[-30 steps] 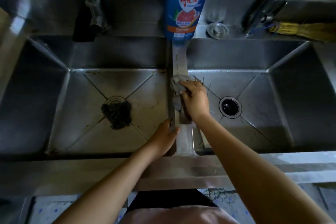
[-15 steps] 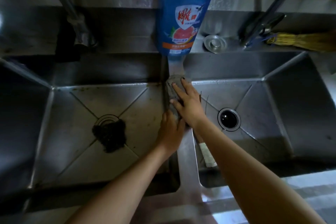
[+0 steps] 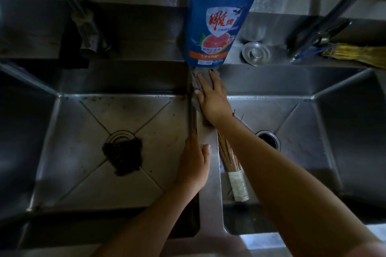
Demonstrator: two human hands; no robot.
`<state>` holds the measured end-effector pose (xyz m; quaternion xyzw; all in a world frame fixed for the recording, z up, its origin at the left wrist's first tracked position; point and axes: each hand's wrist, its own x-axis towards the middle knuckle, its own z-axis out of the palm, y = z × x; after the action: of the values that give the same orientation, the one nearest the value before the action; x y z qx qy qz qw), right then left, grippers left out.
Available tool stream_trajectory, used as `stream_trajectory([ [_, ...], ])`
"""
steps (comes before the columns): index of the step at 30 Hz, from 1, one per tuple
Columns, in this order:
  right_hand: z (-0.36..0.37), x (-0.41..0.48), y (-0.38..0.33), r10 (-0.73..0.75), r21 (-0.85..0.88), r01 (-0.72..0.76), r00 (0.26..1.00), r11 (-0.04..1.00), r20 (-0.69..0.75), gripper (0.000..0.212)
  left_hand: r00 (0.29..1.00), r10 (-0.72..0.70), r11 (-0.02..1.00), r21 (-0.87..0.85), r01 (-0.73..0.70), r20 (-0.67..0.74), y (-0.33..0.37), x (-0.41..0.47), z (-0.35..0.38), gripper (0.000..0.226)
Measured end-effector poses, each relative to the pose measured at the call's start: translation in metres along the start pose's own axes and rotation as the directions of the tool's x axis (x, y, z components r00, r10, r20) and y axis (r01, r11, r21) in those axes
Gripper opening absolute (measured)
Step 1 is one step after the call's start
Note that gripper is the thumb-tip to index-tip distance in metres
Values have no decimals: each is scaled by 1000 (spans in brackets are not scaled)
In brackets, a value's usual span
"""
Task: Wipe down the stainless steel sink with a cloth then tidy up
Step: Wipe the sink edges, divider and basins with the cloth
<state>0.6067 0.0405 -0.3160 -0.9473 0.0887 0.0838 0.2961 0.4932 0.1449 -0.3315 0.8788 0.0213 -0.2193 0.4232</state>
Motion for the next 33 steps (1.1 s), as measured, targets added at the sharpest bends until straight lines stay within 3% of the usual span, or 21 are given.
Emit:
stream_trajectory([
  [6,-2,-30,4,-16,18,15,998,1000,63,52,992,81,996,41,-78,-95,1,-5,-2,54],
  [13,-4,-56,17,-17,30,13,987,999,161,55,991,119,989,-85,-124,-66,-5,-2,-1,52],
  [23,-5,-6,3,-1,24,0,999,1000,51,53,1000,23,996,-81,-24,-16,0,-3,-1,55],
  [33,7,-61,9,16,32,-19,996,999,92,56,994,109,970,-213,-113,-32,-8,-2,0,44],
])
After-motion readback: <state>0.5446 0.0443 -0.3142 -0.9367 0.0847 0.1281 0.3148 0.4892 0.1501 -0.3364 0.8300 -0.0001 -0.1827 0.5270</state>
